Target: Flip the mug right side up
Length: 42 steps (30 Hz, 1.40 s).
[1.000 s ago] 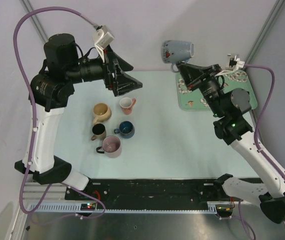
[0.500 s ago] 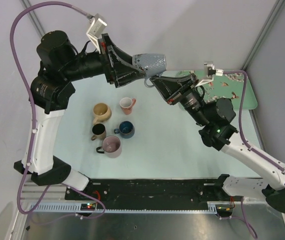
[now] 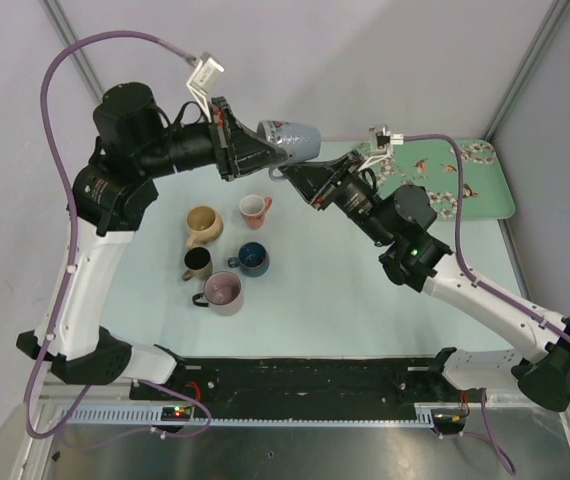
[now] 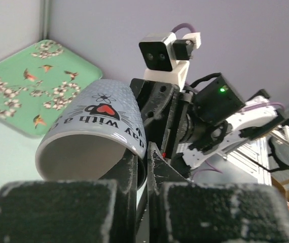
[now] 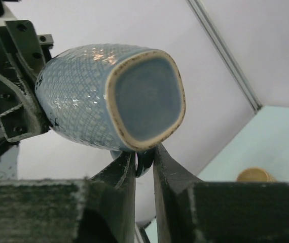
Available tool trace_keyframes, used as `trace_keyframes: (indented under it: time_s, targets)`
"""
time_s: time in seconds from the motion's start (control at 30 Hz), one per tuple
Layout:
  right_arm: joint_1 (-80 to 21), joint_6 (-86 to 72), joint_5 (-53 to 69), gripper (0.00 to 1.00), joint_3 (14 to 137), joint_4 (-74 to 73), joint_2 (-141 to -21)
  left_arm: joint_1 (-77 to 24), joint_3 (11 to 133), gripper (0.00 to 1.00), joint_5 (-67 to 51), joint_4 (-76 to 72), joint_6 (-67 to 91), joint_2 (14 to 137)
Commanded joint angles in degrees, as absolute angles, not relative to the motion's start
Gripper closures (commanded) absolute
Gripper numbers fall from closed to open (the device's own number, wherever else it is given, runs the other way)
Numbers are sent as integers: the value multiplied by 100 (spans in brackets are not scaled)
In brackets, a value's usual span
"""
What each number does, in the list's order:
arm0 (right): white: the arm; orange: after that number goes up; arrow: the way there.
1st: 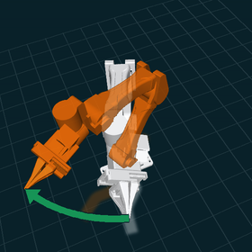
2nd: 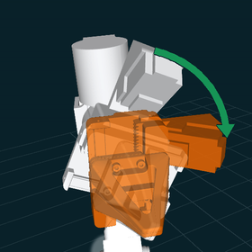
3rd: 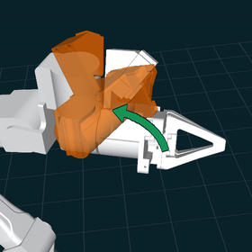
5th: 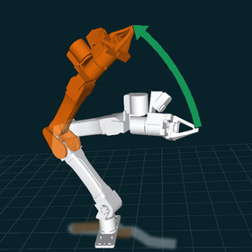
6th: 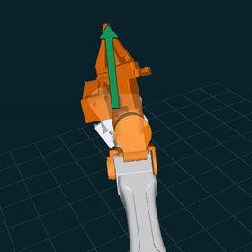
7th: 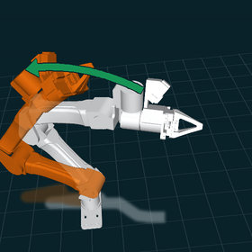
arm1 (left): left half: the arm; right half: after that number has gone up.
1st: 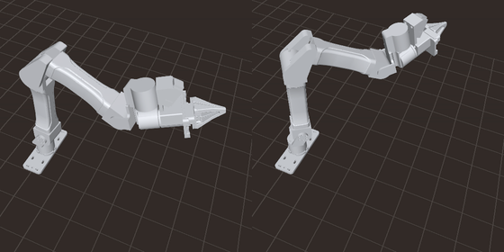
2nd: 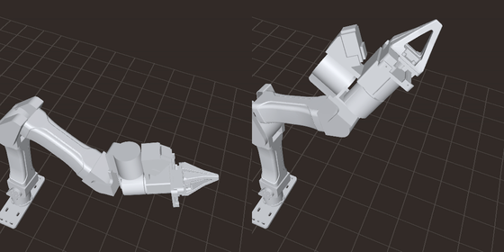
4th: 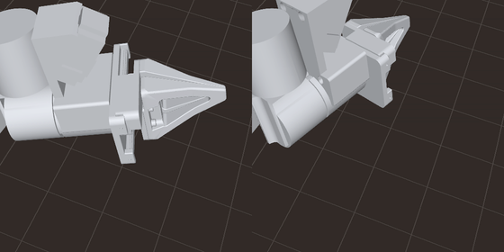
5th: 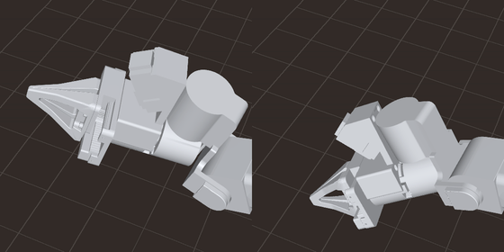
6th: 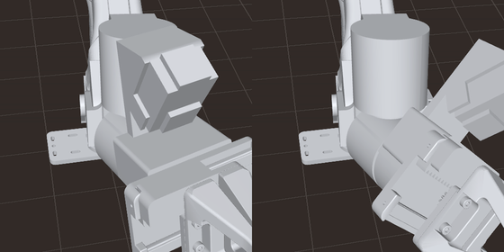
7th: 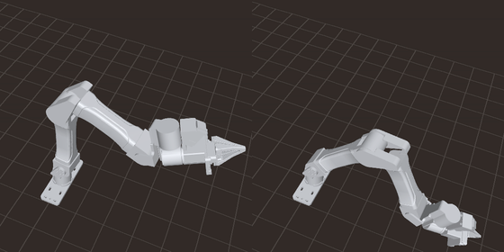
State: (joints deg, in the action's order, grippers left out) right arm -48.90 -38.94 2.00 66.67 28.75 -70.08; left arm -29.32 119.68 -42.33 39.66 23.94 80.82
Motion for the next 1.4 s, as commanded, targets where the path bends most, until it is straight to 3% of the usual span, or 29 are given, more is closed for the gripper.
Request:
trace_keyframes:
  time_s: [0.0, 0.03, 0.1, 0.13, 0.23, 0.5, 0.8, 1.23, 1.3, 1.37]
  targets:
    - [-5011, -3465, 782, 68, 6604, 2406, -6856, -2967, 11406, 100, -3069, 4049, 1733, 7990]
    - [-4980, -3455, 699, 57, 6558, 2152, -6794, -2973, 11245, 100, -2861, 4169, 1499, 7959]
    - [-4831, -3441, 511, 25, 6524, 1454, -6660, -2980, 10974, 100, -2464, 4349, 1054, 7900]
    - [-4727, -3426, 383, 15, 6514, 1070, -6586, -2997, 10866, 100, -2225, 4420, 738, 7888]
    - [-4428, -3287, -54, 3, 6433, -436, -6247, -3098, 10579, 100, -1736, 4797, -155, 7962]
    - [-2850, -3046, -1351, 1, 6072, -3234, -5515, -4708, 8867, 100, -516, 5811, -3006, 8031]
    - [-2237, -2985, -1555, 1, 5358, -3066, -4604, -5197, 7628, 100, -938, 5730, -3661, 8858]
    - [-2192, -2986, -1641, 0, 4969, -2912, -4305, -5199, 6105, 100, -758, 4184, -3844, 9011]
    - [-2183, -2922, -1621, 1, 4967, -2870, -4315, -5198, 6061, 90, -679, 4157, -3829, 8996]
    - [-2156, -2864, -1601, 1, 4968, -2845, -4342, -5200, 6092, 64, -609, 4151, -3770, 8955]
